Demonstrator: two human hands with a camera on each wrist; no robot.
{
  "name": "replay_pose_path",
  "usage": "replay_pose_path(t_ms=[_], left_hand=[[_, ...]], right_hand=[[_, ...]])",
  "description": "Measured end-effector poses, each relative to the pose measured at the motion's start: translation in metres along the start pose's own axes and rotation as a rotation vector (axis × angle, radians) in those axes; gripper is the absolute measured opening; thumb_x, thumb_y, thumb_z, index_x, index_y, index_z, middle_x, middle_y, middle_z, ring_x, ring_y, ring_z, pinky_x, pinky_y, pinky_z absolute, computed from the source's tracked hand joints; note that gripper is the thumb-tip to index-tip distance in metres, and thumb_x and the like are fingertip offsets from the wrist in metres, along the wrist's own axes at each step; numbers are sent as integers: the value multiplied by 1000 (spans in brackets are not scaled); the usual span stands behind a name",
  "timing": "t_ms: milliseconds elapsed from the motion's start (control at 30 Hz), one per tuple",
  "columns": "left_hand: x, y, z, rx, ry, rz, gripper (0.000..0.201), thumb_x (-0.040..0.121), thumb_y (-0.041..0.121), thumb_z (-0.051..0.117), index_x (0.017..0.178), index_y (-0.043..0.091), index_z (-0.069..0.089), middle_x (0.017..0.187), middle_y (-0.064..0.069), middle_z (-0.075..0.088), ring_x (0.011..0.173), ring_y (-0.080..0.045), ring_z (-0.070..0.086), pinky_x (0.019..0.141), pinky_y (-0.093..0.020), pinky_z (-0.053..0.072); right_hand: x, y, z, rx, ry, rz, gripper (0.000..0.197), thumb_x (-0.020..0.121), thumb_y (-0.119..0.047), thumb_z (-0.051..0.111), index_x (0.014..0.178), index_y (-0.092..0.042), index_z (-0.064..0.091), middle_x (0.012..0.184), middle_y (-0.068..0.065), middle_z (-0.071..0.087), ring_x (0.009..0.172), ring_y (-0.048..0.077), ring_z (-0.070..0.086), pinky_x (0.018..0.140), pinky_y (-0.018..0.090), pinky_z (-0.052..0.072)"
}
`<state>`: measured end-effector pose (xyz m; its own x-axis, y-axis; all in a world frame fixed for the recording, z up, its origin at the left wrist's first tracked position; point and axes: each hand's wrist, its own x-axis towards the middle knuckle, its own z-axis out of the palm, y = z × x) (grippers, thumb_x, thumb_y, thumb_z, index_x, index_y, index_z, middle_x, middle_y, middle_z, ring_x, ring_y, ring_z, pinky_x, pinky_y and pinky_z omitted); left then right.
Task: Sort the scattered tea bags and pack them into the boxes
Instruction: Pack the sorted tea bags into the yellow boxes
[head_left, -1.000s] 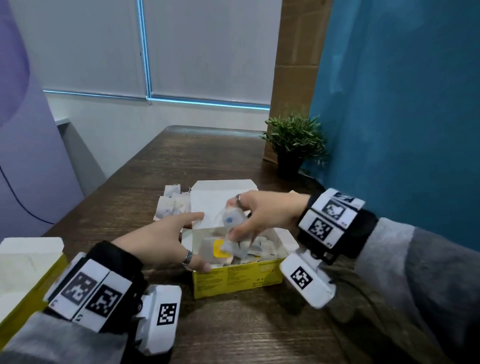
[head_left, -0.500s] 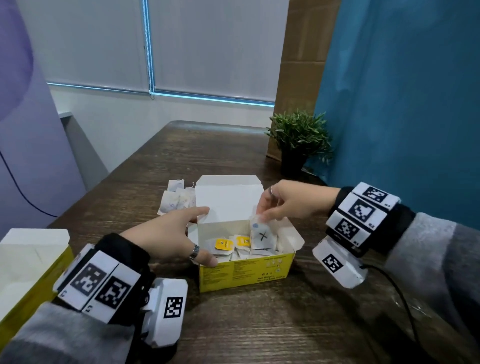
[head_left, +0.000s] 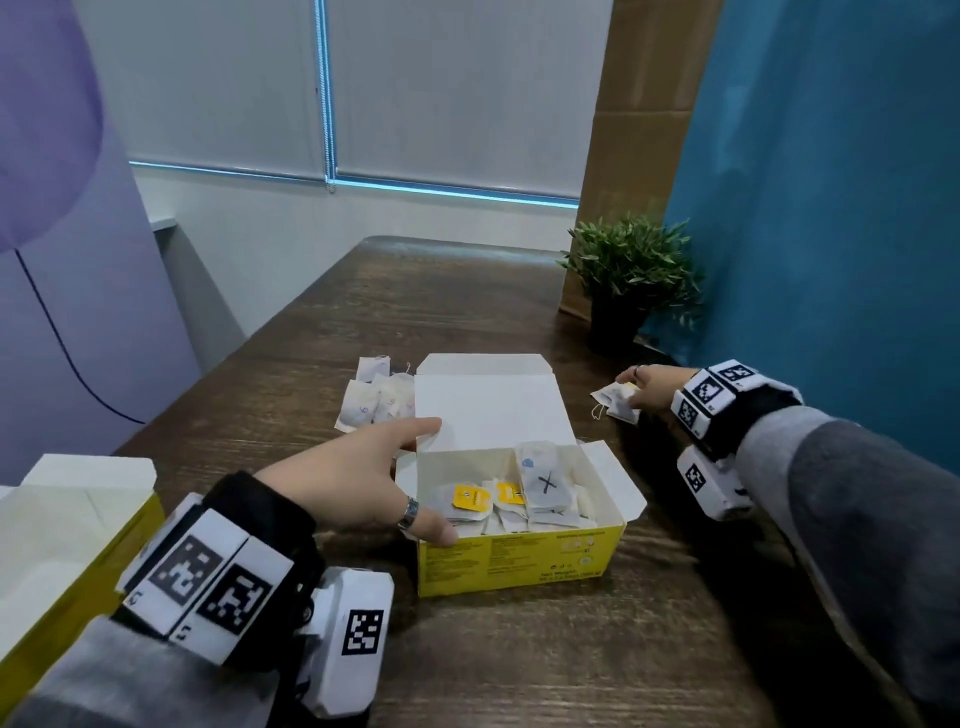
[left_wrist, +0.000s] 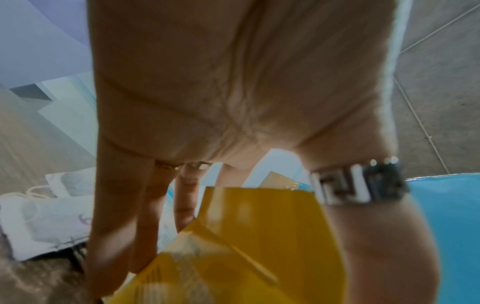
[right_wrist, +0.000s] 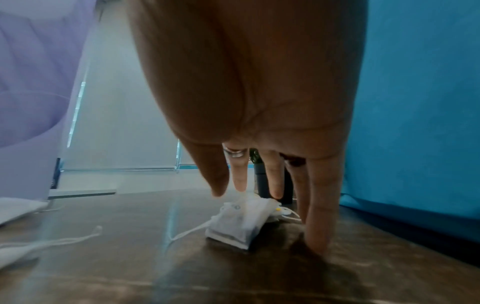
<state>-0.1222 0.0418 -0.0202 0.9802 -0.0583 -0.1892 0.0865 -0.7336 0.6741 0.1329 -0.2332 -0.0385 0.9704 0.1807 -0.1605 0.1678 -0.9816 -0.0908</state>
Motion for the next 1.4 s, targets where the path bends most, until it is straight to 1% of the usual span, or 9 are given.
replay_pose_path(t_ms=[200,300,400,633,867,1000,1167,1300,1400], left_hand=[[1,-1,1,-23,-19,3,110,56,36,86,146,36,24,145,14,34,118,-1,36,96,-16,30],[2,0,0,-9,-11,9,109,57,36,86,146,36,23,145,14,33,117,1,34,95,-16,30],[2,0,0,-13,-12,9,109,57,35,86,146,36,23,145,14,33,119,1,34,95,-16,30],[2,2,1,-9,-15,8,109,57,34,86,146,36,23,145,13,34,118,0,36,98,-18,33],[2,1,1,3,-14,3,109,57,36,86,146,36,23,146,12,35,123,-4,38,99,-18,31],[3,2,2,13,-24,-10,110,57,38,86,146,37,21,148,11,33,130,-10,37,107,-25,32],[1,2,4,17,-15,-17,109,58,38,85,146,36,21,149,11,32,132,-10,35,99,-19,29],[-1,4,4,17,-15,-24,106,61,37,84,146,37,21,150,10,30,129,-11,37,94,-19,30],[-1,5,3,18,-16,-16,106,60,37,84,146,36,21,148,10,33,112,-5,39,90,-18,33]], right_hand=[[27,-1,6,69,-23,50,64,95,-23,50,150,-15,18,147,9,40,131,23,43,98,23,33],[33,1,8,13,-37,107,64,90,-31,58,145,-12,31,147,7,41,131,23,42,98,24,33],[39,3,6,15,-45,94,53,77,-35,72,120,-10,54,113,4,60,99,21,54,81,28,39],[26,-6,9,46,-22,28,31,74,-22,74,101,-19,58,97,3,61,88,19,56,76,28,45],[1,-4,-11,196,-20,-76,35,75,-16,77,103,-14,56,96,10,64,72,20,60,39,17,45],[-44,-27,-58,381,9,-286,27,82,-13,70,103,-12,54,87,7,65,50,9,62,45,15,50],[-114,-86,-72,325,-118,-627,21,79,-20,73,94,-19,58,79,-1,65,67,17,64,53,25,55],[-136,-125,-37,153,-336,-744,21,72,-29,77,87,-26,63,78,-3,68,73,28,68,66,53,57],[-140,-134,-19,71,-325,-749,21,76,-21,75,90,-26,61,77,-8,64,77,30,69,70,48,58]])
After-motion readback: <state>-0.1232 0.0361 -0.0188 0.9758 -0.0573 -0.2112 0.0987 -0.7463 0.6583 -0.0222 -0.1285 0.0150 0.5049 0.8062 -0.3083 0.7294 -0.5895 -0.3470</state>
